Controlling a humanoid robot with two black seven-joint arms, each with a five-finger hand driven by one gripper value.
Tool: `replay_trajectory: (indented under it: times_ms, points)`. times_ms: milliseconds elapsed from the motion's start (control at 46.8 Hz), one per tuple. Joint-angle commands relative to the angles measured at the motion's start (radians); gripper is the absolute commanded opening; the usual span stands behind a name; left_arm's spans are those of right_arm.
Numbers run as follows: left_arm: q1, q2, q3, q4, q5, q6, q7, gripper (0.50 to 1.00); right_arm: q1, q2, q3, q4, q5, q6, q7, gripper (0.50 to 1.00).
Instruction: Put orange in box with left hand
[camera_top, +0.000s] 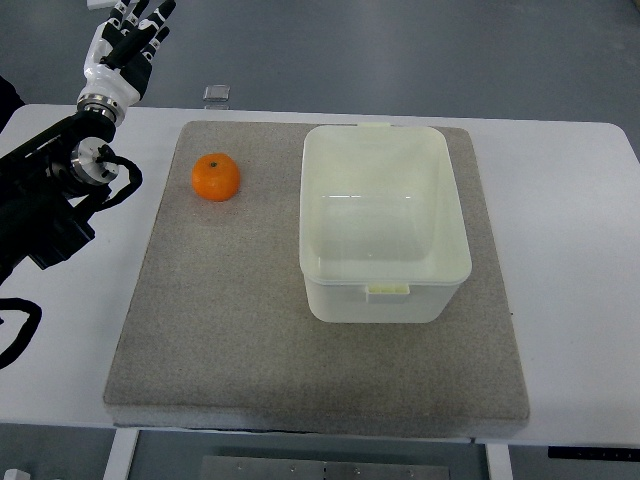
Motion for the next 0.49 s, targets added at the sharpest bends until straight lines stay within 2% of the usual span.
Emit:
replay_trajectory:
  times_ms: [0,470]
  points:
    - [-0.015,0.002,0.003,0.0,0.0,0.005,0.0,0.99,0.0,0.0,0.0,0.0,0.0,0.0,0.0,0.932]
    - [-0.012,0.003,0.009,-0.02,0.003,0.011,0.005,0.992,0.0,0.0,0.0,0.0,0.0,0.0,0.0,0.932]
